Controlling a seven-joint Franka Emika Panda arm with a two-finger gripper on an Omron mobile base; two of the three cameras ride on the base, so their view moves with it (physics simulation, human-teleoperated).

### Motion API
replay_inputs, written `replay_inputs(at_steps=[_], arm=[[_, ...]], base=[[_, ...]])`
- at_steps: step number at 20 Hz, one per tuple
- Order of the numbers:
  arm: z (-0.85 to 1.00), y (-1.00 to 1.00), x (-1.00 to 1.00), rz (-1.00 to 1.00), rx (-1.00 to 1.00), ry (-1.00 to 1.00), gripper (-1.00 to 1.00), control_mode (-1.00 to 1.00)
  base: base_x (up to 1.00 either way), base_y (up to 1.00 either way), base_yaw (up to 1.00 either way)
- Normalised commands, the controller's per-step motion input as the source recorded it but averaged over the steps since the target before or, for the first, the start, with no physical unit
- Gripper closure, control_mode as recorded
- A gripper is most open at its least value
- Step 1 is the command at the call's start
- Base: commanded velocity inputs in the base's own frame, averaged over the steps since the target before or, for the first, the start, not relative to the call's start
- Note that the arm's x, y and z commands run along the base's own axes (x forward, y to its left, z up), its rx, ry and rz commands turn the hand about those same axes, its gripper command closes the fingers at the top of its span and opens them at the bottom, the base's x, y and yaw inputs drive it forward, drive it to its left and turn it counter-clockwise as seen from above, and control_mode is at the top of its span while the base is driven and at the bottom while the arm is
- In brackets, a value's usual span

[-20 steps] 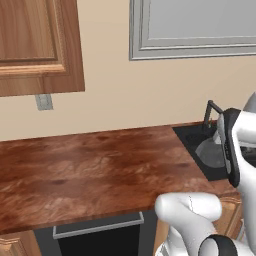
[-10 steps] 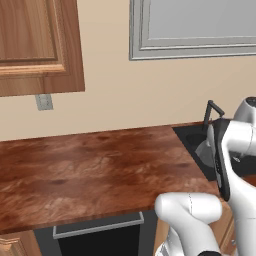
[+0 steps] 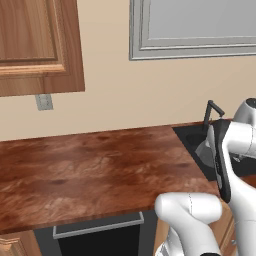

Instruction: Place the pan in the left basin and the glass cup in the right basin of the sink.

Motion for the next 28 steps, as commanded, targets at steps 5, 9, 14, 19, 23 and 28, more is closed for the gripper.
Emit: replay_inputs(at_steps=[5,9,14,19,23,28], arm=[[0.0,0.0,0.0,0.0,0.0,0.0,-1.0,-1.0],[0.0,0.0,0.0,0.0,0.0,0.0,-1.0,-1.0],[0.0,0.0,0.0,0.0,0.0,0.0,-1.0,1.0],[0.0,0.0,0.0,0.0,0.0,0.0,-1.0,1.0],[0.0,0.0,0.0,0.0,0.0,0.0,-1.0,1.0],[0.0,0.0,0.0,0.0,0.0,0.0,-1.0,1.0]], base=[[0.0,0.0,0.0],[0.0,0.0,0.0],[0.0,0.0,0.0],[0.0,0.0,0.0],[-0.01,0.0,0.0],[-0.25,-0.02,0.0]])
